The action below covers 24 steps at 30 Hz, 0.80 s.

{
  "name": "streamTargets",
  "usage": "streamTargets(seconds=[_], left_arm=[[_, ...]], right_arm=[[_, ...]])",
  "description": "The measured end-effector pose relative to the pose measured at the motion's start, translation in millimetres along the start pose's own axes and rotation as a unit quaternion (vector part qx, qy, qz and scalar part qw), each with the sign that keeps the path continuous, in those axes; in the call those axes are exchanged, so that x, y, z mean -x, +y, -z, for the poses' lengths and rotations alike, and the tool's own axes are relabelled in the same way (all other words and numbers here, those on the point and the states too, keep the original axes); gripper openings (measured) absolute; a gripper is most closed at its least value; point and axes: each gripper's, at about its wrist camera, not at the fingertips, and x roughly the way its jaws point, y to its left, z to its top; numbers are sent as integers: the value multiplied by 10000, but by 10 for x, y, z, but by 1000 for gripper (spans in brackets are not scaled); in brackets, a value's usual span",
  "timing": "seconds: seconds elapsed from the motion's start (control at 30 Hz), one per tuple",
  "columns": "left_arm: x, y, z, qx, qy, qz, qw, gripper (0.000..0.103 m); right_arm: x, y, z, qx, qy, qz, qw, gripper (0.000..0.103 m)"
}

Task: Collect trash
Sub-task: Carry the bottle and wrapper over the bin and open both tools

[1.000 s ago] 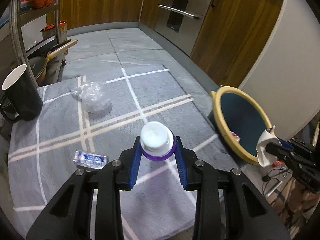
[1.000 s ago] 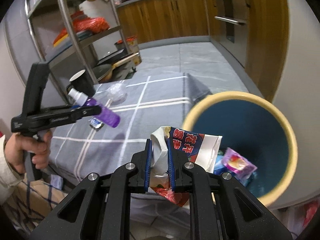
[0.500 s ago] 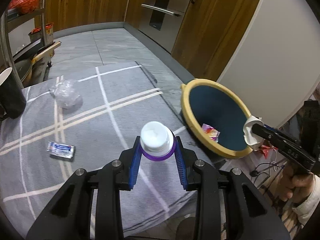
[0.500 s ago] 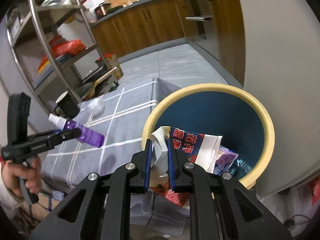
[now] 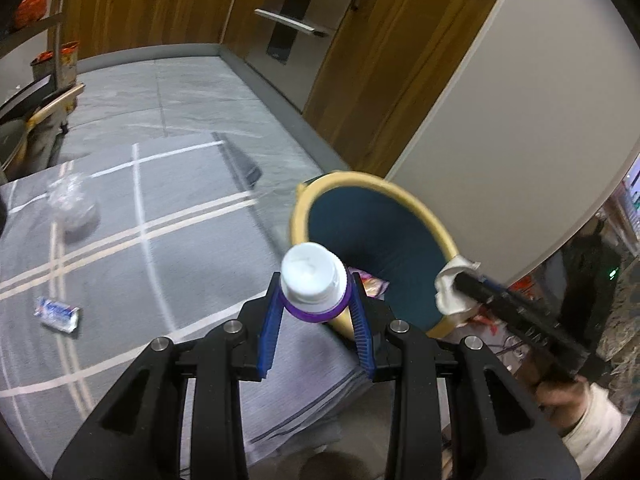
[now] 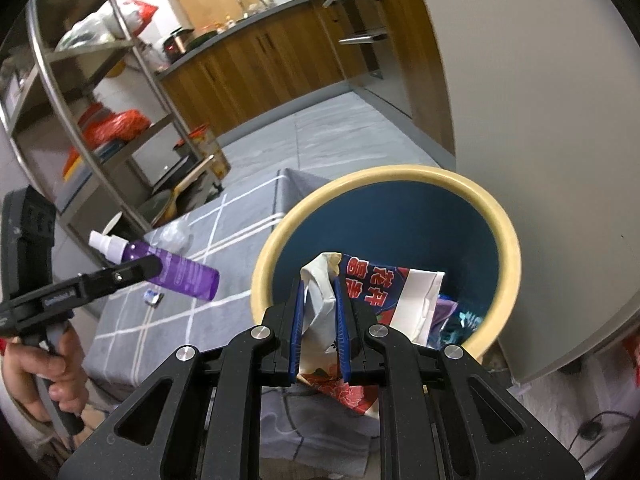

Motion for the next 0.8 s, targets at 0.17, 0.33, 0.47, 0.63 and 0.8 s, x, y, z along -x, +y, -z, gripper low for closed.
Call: streamTargets(seconds=[0.17, 0.33, 0.47, 0.63, 0.8], left_arm=[[-173, -265, -105, -94, -2, 152, 9998, 31], [-418, -405, -110, -147, 139, 90, 9998, 31], [-631, -486, -43, -305, 334, -76, 9989, 32], [-789, -506, 46, -504, 533, -194, 9971, 32], [-882, -481, 133, -560, 694, -227, 9958, 32]], right_arm=[[-11, -144, 0, -204, -17, 45, 9998, 16], [-49, -193, -7, -268, -20, 17, 9996, 16], [-112, -188, -14, -255, 15, 33, 9997, 16], [-192, -179, -5, -251, 113, 39, 9996, 16], [-297, -124, -8, -110, 232, 142, 9996, 17]])
